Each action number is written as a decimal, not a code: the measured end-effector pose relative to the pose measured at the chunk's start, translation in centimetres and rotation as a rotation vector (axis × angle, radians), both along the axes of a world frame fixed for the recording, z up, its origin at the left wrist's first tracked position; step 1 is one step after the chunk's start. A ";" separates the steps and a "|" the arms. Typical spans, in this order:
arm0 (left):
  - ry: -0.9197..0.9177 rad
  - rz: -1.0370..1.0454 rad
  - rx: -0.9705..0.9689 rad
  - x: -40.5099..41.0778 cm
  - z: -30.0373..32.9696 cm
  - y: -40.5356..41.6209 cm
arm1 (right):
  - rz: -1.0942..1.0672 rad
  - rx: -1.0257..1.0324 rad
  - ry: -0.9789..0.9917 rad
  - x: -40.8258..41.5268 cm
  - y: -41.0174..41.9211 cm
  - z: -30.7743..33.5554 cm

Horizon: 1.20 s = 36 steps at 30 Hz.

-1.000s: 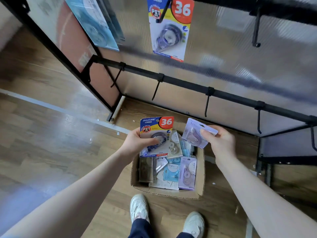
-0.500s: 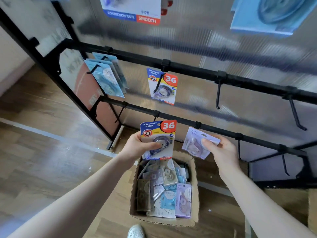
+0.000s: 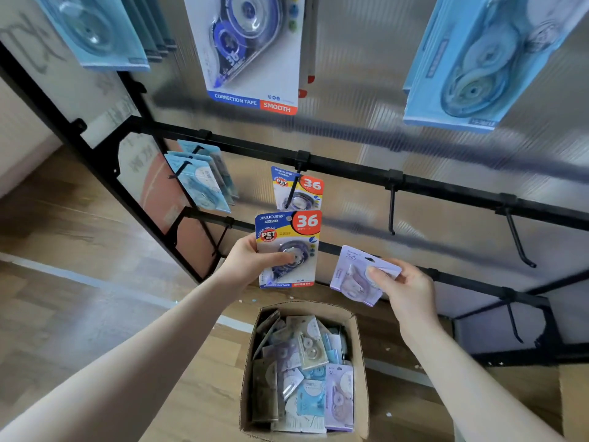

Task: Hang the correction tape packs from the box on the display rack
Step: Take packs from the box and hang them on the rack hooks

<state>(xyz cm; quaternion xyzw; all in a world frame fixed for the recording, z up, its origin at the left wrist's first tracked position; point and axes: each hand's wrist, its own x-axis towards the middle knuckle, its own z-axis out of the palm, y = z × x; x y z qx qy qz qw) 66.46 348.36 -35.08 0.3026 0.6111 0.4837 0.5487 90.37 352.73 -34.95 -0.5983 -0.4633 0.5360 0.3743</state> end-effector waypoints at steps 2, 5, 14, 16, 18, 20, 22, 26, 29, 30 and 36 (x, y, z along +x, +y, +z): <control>0.011 -0.011 -0.006 -0.2 -0.1 0.5 | -0.010 -0.004 0.007 0.0 0.1 -0.2; 0.029 -0.021 -0.004 -0.5 -0.1 1.2 | -0.009 0.001 0.004 0.0 0.1 -0.4; 0.041 -0.035 0.023 -1.2 -0.2 2.1 | -0.017 -0.010 -0.012 -0.2 0.3 -0.6; 0.041 -0.031 0.015 -1.5 -0.4 2.2 | -0.018 -0.011 -0.017 -0.2 0.5 -0.6; 0.028 -0.023 0.006 -1.8 -0.6 2.3 | -0.015 -0.006 -0.025 -0.4 0.7 -0.7; 0.008 -0.016 -0.002 -1.9 -0.8 2.4 | -0.009 -0.002 -0.027 -0.5 0.9 -0.8; 0.009 -0.024 -0.010 -2.0 -0.9 2.6 | -0.001 0.004 -0.031 -0.5 1.1 -0.9; 0.029 -0.045 -0.027 -2.1 -0.9 3.7 | 0.015 0.017 -0.050 -0.7 1.4 -1.1; 0.067 -0.036 -0.048 -2.1 -0.8 4.8 | 0.020 0.014 -0.048 -0.7 1.7 -1.2; 0.088 -0.028 -0.060 -2.1 -0.8 5.2 | 0.024 0.015 -0.057 -0.6 1.8 -1.3; 0.186 -0.021 -0.107 -2.4 -0.7 6.4 | 0.024 0.015 -0.071 -0.4 2.2 -1.2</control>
